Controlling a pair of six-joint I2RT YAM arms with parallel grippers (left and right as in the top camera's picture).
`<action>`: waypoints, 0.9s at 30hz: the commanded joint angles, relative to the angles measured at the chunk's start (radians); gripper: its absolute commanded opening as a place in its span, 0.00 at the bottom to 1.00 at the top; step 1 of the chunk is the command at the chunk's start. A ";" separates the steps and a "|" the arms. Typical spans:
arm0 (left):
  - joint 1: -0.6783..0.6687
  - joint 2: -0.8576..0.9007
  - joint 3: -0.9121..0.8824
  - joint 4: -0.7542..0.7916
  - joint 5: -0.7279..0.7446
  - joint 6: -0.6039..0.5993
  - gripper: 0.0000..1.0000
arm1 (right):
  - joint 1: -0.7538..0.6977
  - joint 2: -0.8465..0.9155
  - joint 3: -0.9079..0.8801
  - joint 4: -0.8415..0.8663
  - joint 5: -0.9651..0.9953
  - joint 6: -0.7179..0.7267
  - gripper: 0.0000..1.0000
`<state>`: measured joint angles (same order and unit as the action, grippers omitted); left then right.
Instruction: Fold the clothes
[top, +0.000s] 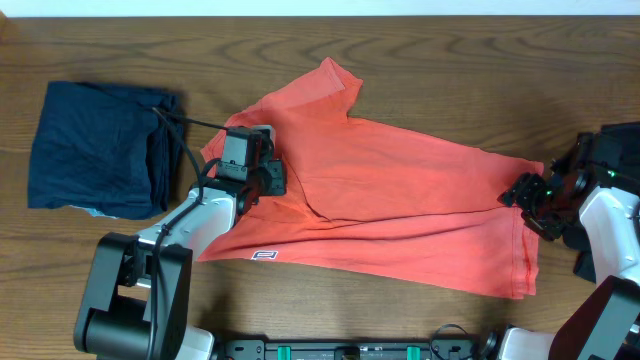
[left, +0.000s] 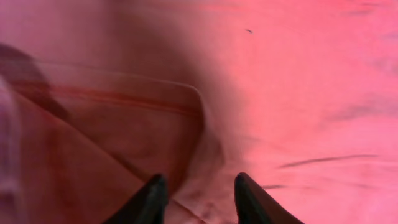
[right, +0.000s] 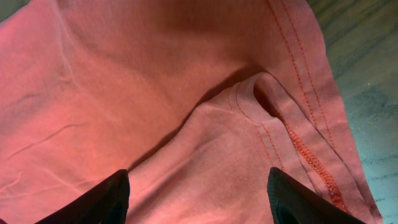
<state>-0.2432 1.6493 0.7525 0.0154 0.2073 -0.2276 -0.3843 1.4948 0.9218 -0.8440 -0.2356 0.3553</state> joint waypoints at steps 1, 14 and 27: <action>0.002 0.004 0.011 0.006 -0.097 0.010 0.45 | -0.002 -0.014 0.013 -0.002 -0.005 -0.012 0.69; -0.027 0.082 0.011 0.010 -0.032 0.009 0.45 | -0.002 -0.014 0.013 -0.005 -0.005 -0.012 0.69; -0.027 0.063 0.045 0.025 0.125 -0.041 0.06 | -0.002 -0.014 0.013 -0.005 -0.004 -0.013 0.69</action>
<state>-0.2657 1.7153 0.7650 0.0349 0.2771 -0.2424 -0.3843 1.4948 0.9218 -0.8474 -0.2356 0.3553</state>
